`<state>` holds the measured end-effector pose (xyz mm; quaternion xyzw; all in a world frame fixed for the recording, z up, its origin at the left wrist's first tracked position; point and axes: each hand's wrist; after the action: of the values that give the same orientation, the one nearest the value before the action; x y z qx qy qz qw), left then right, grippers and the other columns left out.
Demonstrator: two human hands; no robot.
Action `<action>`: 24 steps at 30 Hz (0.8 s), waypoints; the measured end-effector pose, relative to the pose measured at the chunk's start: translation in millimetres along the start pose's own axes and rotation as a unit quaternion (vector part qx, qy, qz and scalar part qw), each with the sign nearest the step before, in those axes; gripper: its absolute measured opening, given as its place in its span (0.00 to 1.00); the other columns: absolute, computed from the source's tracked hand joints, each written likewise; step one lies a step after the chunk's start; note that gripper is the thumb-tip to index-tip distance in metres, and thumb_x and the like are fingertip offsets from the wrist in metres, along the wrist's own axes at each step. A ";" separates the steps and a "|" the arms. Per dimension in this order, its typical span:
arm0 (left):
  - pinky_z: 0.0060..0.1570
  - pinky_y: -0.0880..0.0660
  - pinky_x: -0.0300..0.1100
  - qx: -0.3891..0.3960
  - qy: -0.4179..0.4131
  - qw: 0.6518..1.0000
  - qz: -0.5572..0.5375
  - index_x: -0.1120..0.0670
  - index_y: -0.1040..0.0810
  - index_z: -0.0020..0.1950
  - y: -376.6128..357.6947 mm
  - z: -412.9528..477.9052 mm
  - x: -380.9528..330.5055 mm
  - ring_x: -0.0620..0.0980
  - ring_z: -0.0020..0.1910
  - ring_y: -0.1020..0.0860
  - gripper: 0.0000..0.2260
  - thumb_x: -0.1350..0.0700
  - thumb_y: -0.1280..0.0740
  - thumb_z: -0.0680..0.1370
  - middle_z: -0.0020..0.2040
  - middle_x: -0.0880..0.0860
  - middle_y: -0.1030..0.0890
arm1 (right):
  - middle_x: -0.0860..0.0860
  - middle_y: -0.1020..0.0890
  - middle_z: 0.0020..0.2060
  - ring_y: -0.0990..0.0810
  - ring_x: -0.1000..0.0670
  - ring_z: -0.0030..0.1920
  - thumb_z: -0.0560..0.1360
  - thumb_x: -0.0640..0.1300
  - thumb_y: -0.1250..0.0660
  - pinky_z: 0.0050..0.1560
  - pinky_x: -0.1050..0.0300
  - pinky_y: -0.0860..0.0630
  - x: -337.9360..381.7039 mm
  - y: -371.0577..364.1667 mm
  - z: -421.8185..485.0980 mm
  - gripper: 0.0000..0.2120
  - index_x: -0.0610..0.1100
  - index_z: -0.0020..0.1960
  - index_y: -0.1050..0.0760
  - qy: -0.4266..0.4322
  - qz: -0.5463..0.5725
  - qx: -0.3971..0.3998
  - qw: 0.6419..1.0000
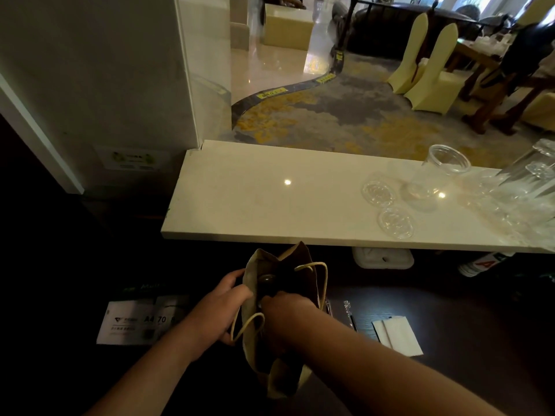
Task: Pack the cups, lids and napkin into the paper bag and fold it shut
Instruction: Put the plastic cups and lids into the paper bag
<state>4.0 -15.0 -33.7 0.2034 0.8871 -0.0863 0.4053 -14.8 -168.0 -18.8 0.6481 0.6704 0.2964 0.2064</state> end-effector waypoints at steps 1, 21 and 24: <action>0.49 0.16 0.63 -0.002 0.001 1.000 0.000 0.31 0.23 0.60 -0.5 -0.9 0.0 0.57 0.49 0.13 0.19 0.46 0.36 0.70 0.49 0.52 0.12 | 0.42 0.28 0.69 0.27 0.40 0.67 0.78 0.43 0.30 0.66 0.43 0.27 -0.2 -4.3 2.0 0.29 0.43 0.76 0.35 -0.002 0.011 -0.001 1.000; 0.36 0.16 0.47 0.004 -0.018 0.997 0.078 0.36 0.31 0.69 -9.0 -16.7 0.2 0.53 0.47 0.16 0.16 0.51 0.38 0.83 0.55 0.52 0.18 | 0.37 0.31 0.72 0.29 0.38 0.71 0.80 0.43 0.35 0.70 0.44 0.30 5.6 -41.6 28.7 0.26 0.38 0.76 0.37 -0.037 0.072 -0.047 0.996; 0.36 0.16 0.46 0.008 -0.019 0.996 0.087 0.35 0.32 0.69 -9.8 -17.1 0.1 0.53 0.48 0.16 0.16 0.51 0.39 0.83 0.56 0.52 0.19 | 0.37 0.32 0.73 0.32 0.37 0.73 0.82 0.42 0.37 0.71 0.44 0.34 6.6 -42.0 30.1 0.25 0.37 0.76 0.38 -0.040 0.070 -0.045 0.996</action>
<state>-11.9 -18.4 -22.6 0.2816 0.8576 -0.0617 0.4259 -26.8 -156.8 -68.2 0.6946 0.6008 0.3138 0.2412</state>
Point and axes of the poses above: each hand's wrist, its own z-axis towards the middle knuckle, its own y-axis out of the back of the hand, x = y × z
